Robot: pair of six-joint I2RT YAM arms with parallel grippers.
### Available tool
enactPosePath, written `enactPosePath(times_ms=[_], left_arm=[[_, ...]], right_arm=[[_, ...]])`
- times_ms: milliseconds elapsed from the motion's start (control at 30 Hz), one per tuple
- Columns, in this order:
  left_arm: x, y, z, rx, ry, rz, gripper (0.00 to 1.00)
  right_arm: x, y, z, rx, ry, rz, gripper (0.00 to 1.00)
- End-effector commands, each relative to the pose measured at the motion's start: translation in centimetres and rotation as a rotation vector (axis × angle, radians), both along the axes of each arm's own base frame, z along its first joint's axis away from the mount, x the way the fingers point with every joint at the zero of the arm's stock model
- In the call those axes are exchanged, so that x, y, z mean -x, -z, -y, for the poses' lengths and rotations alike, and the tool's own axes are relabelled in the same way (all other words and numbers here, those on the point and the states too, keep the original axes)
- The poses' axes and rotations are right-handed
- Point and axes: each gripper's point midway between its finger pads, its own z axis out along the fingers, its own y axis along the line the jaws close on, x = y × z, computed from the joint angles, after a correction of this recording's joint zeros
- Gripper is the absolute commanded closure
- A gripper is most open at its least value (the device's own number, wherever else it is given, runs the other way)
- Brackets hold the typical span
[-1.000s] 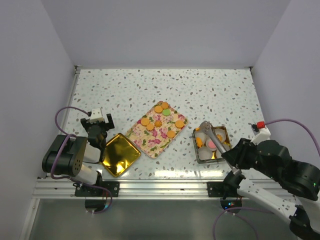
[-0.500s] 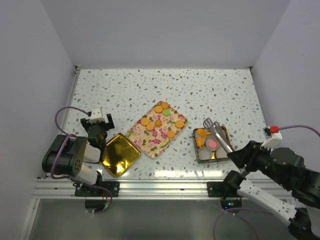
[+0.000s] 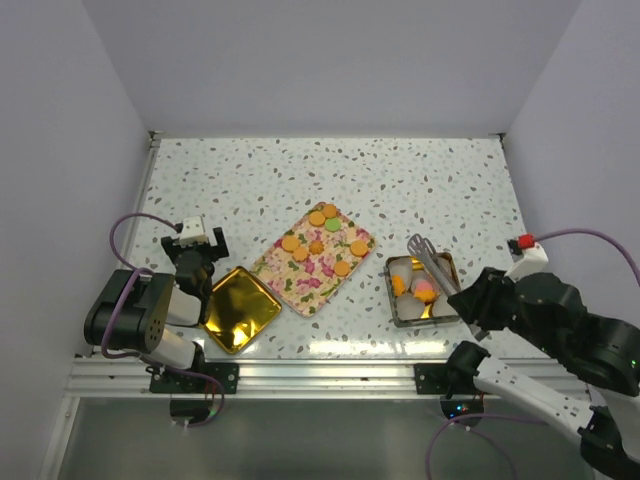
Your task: Pack the cookies
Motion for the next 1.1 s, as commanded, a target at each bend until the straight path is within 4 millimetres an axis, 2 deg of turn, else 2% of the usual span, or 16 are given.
enactPosePath(times_ms=[0, 33, 67, 167, 467, 633, 833, 1067], left_arm=[[-1.1, -3.7, -0.3, -0.001, -0.021, 0.143, 0.00], [-1.1, -3.7, -0.3, -0.002, -0.020, 0.143, 0.00], [-1.1, -3.7, -0.3, -0.002, -0.021, 0.143, 0.00], [-1.1, -3.7, -0.3, -0.001, -0.021, 0.143, 0.00], [-1.1, -3.7, -0.3, -0.002, -0.020, 0.143, 0.00], [-1.1, -3.7, -0.3, -0.002, -0.021, 0.143, 0.00], [-1.1, -3.7, -0.3, -0.002, -0.021, 0.143, 0.00], [-1.1, -3.7, -0.3, -0.001, -0.021, 0.143, 0.00]], right_arm=[[1.0, 2.9, 2.2, 0.252, 0.017, -0.172, 0.64], [0.8, 2.8, 2.0, 0.261, 0.012, -0.179, 0.66], [0.0, 2.5, 0.9, 0.291, 0.007, -0.216, 0.72], [-0.2, 2.6, -0.1, 0.300, -0.015, -0.250, 0.77], [-1.7, 5.8, -3.1, 0.415, -0.014, -0.433, 0.89], [-2.7, 6.5, -2.9, 0.491, 0.027, -0.466, 0.91], [-2.6, 7.9, -2.6, 0.537, 0.052, -0.520, 0.91], [-3.9, 9.1, -3.4, 0.526, 0.077, -0.532, 0.92]])
